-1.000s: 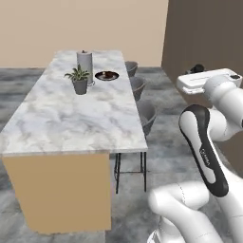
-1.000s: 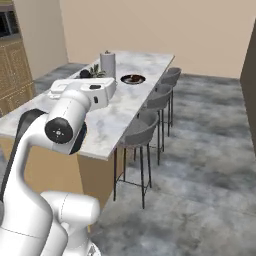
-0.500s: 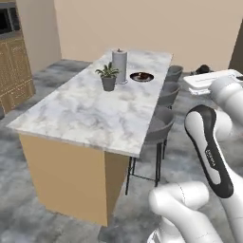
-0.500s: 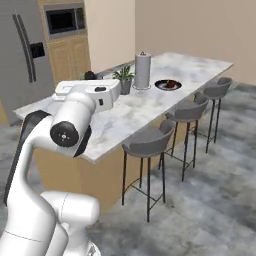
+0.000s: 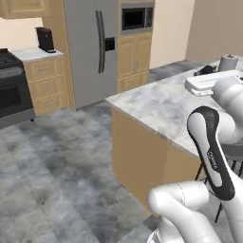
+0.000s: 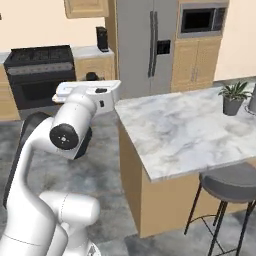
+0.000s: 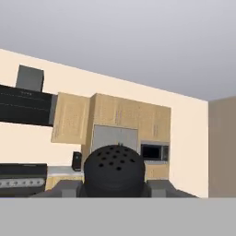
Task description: Retrieve the shaker from the cabinet and place it next the steak on a plate on the dining table.
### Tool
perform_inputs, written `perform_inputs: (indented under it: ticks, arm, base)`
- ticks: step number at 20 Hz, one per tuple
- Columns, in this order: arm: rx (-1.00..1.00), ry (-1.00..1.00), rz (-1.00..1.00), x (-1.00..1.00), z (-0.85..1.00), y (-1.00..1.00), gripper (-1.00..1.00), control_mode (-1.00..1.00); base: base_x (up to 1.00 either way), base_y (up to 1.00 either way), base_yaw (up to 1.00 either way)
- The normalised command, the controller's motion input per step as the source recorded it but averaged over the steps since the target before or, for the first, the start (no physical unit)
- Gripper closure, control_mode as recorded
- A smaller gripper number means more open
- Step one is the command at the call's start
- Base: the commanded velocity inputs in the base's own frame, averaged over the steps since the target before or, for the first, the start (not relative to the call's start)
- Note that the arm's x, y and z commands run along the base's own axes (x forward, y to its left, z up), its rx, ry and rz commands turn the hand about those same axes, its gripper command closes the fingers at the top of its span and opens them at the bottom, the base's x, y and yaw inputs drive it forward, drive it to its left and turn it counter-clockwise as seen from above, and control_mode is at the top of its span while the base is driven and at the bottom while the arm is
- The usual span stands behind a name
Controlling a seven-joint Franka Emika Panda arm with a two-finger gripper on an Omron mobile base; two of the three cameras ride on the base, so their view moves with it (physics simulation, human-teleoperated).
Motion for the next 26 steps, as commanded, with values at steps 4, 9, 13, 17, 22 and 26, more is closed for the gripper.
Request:
perform_inputs:
  ticks: [4, 9, 13, 17, 22, 26]
  arm:
    - [0.0, 0.0, 0.0, 0.0, 0.0, 0.0, 1.0, 1.0]
    - [0.0, 0.0, 0.0, 0.0, 0.0, 0.0, 1.0, 1.0]
    - [0.0, 0.0, 0.0, 0.0, 0.0, 0.0, 1.0, 1.0]
    - [0.0, 0.0, 0.0, 0.0, 0.0, 0.0, 1.0, 1.0]
    - [0.0, 0.0, 0.0, 0.0, 0.0, 0.0, 1.0, 1.0]
    - [0.0, 0.0, 0.0, 0.0, 0.0, 0.0, 1.0, 1.0]
  base:
    - [-0.11, -0.2, 0.95]
    - [-0.95, -0.54, 0.76]
    - [-1.0, -0.74, 0.33]
    - [-1.0, -1.0, -0.09]
    - [-0.86, -1.0, -0.07]
    - [-0.37, -1.0, -0.01]
